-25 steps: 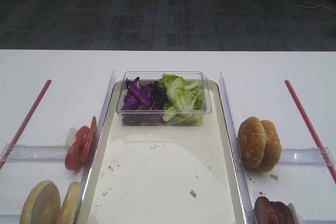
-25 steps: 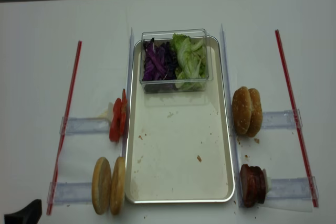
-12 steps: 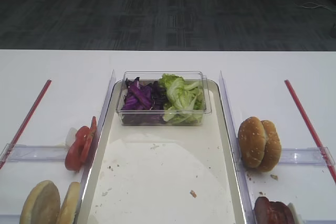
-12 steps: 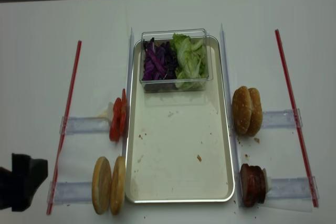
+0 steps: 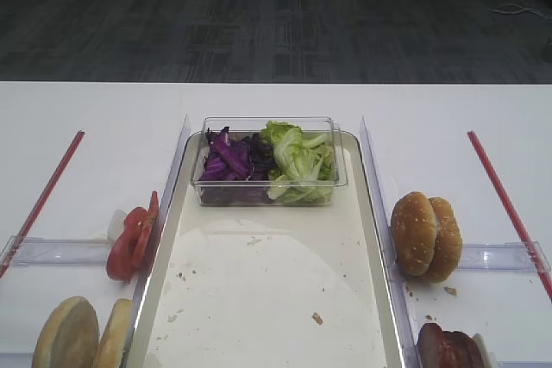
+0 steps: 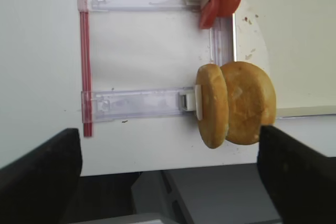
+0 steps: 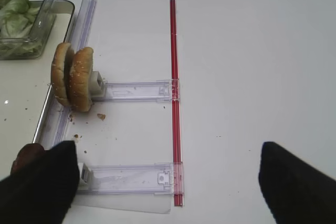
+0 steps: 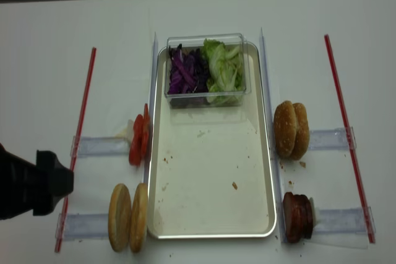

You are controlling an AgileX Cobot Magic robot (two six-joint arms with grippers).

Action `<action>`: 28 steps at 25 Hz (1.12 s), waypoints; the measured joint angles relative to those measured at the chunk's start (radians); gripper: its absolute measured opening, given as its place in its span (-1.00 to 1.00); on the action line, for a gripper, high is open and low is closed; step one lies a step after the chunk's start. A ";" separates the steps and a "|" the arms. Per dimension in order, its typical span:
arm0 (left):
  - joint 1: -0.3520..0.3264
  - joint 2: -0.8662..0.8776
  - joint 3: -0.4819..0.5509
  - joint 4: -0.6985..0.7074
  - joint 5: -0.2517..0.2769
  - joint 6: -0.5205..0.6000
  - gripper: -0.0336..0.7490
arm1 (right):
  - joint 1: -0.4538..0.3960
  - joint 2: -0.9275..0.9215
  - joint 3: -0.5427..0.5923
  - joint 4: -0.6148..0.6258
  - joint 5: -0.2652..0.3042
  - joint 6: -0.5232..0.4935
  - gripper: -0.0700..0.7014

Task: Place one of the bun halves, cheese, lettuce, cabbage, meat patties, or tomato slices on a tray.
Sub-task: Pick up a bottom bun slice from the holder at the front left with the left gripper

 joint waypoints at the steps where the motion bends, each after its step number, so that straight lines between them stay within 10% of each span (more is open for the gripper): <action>1: 0.000 0.002 0.000 -0.007 0.000 0.000 0.70 | 0.000 0.000 0.000 0.000 0.000 0.000 0.98; 28: -0.551 0.372 -0.025 -0.077 -0.042 -0.261 0.68 | 0.000 0.000 0.000 0.000 0.000 0.000 0.98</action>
